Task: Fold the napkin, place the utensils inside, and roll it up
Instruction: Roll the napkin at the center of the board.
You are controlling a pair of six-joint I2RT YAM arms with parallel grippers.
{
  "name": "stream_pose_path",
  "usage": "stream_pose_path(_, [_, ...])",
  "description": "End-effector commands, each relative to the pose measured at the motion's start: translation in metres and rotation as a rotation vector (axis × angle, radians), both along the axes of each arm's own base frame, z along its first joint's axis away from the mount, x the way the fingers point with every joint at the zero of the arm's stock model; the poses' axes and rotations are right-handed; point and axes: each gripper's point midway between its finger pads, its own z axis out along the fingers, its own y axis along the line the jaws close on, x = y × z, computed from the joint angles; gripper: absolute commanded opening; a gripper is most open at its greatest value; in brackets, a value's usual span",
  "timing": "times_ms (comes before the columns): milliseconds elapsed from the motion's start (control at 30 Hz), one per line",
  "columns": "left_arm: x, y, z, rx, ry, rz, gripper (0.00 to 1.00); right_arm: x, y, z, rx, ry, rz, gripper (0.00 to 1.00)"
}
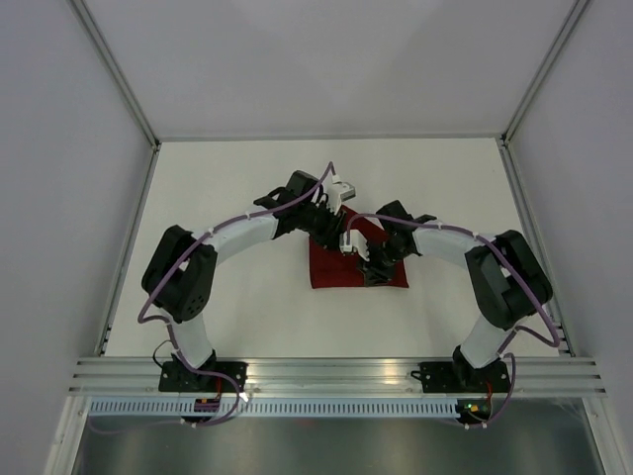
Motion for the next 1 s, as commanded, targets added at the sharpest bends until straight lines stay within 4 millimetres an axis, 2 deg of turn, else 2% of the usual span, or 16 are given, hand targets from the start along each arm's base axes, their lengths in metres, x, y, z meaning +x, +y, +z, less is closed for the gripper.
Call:
stream_pose_path(0, [0.007,0.011,0.010,-0.008,-0.093,0.140,0.32,-0.029,-0.009,-0.015,-0.028,0.256,0.025,0.31])
stream_pose_path(33, [0.011,0.013,0.027,-0.049,-0.161,0.162,0.32,-0.029,-0.010,-0.019,-0.045,0.296,0.038,0.31])
stream_pose_path(67, [0.011,0.015,0.031,-0.064,-0.190,0.174,0.32,-0.028,-0.011,-0.021,-0.056,0.314,0.035,0.31])
stream_pose_path(100, [0.017,0.022,0.031,-0.049,-0.238,0.227,0.32,-0.025,-0.013,-0.024,-0.066,0.325,0.029,0.30])
stream_pose_path(133, [0.009,0.032,0.018,-0.028,-0.240,0.251,0.32,-0.022,-0.012,-0.028,-0.080,0.349,0.026,0.31])
stream_pose_path(167, [0.014,0.030,0.042,-0.101,-0.334,0.272,0.32,-0.019,-0.012,-0.029,-0.081,0.362,0.021,0.31])
stream_pose_path(200, [0.011,0.045,0.027,-0.059,-0.360,0.330,0.33,-0.010,-0.009,-0.027,-0.071,0.360,0.017,0.31])
stream_pose_path(233, [0.012,0.049,0.030,-0.068,-0.400,0.358,0.33,-0.012,-0.010,-0.027,-0.076,0.392,0.012,0.31])
stream_pose_path(267, [0.012,0.049,0.050,-0.127,-0.473,0.376,0.33,-0.013,-0.010,-0.032,-0.081,0.425,0.008,0.31])
stream_pose_path(300, [0.015,0.054,0.051,-0.126,-0.509,0.415,0.34,-0.011,-0.010,-0.033,-0.083,0.441,-0.001,0.30])
stream_pose_path(333, [0.007,0.060,0.037,-0.111,-0.511,0.412,0.36,-0.005,-0.010,-0.033,-0.090,0.441,-0.007,0.30])
stream_pose_path(433, [-0.003,0.058,0.036,-0.082,-0.623,0.376,0.37,0.000,-0.010,-0.041,-0.122,0.462,-0.025,0.30])
stream_pose_path(467, [-0.014,0.047,0.033,-0.066,-0.654,0.331,0.37,0.002,-0.010,-0.041,-0.125,0.468,-0.028,0.31])
stream_pose_path(533, [-0.014,0.044,0.025,0.017,-0.740,0.304,0.37,0.004,-0.009,-0.043,-0.139,0.492,-0.038,0.30])
stream_pose_path(667, [-0.035,0.017,0.008,0.105,-0.868,0.193,0.38,0.010,-0.010,-0.048,-0.174,0.532,-0.051,0.31])
stream_pose_path(967, [-0.054,-0.015,-0.029,0.265,-1.094,0.018,0.43,0.019,-0.009,-0.057,-0.239,0.611,-0.094,0.31])
